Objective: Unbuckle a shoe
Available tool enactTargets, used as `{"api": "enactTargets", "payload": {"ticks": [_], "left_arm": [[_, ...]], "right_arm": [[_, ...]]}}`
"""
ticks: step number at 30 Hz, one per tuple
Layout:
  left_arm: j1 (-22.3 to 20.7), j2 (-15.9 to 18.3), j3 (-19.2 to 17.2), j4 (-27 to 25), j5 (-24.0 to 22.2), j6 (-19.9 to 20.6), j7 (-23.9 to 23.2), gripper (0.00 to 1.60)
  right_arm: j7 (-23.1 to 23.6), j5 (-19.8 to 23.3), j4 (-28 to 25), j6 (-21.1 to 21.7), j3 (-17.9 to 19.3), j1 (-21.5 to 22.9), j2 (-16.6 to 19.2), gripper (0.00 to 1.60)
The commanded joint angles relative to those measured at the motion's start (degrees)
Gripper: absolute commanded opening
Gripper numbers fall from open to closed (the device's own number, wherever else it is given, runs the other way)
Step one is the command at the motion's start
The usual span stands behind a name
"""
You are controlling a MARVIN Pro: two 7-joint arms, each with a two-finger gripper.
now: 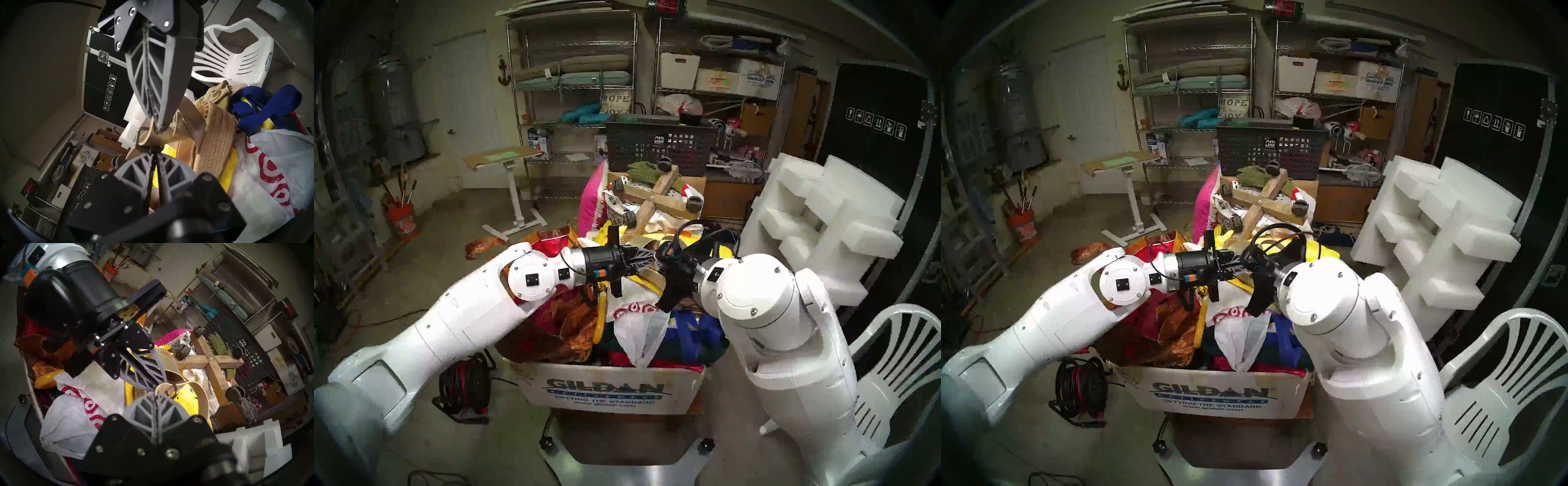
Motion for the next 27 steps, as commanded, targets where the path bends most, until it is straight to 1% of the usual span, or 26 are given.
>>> {"api": "enactTargets", "payload": {"ticks": [1, 7, 17, 19, 23, 24, 26, 27], "left_arm": [[-0.60, -0.28, -0.53, -1.23, -0.24, -0.40, 0.37, 0.45], [-0.69, -0.38, -0.55, -1.15, -0.40, -0.41, 0.33, 0.45], [-0.78, -0.50, -0.56, -0.74, -0.41, -0.53, 0.35, 0.47], [-0.77, -0.27, -0.68, -0.58, -0.55, -0.71, 0.32, 0.50], [-0.58, 0.22, -0.98, -0.80, -0.60, -0.75, 0.53, 0.61], [-0.54, 0.33, -1.03, -0.88, -0.60, -0.73, 0.55, 0.67], [-0.47, 0.52, -1.08, -1.03, -0.40, -0.62, 0.65, 0.70], [-0.40, 0.66, -1.12, -1.12, -0.36, -0.62, 0.67, 0.73]], "right_arm": [[-1.11, -1.94, 0.22, -0.12, -0.55, 1.26, -1.53, 0.00], [-0.78, -2.81, 0.91, -0.12, -1.44, 1.91, -2.40, 0.00], [0.30, -3.20, 1.61, -0.12, -1.81, 2.52, -2.94, 0.00], [-0.48, -4.18, 2.08, -0.12, -1.65, 2.33, -3.28, 0.00], [-0.93, -5.05, 2.37, -0.12, -0.38, 2.01, -2.51, 0.00], [-0.84, -5.00, 2.41, -0.12, 0.04, 1.88, -2.41, 0.00], [-0.68, -4.87, 2.41, -0.12, 0.54, 1.73, -2.28, 0.00], [-0.55, -4.92, 2.39, -0.12, 0.87, 1.58, -2.17, 0.00]]}}
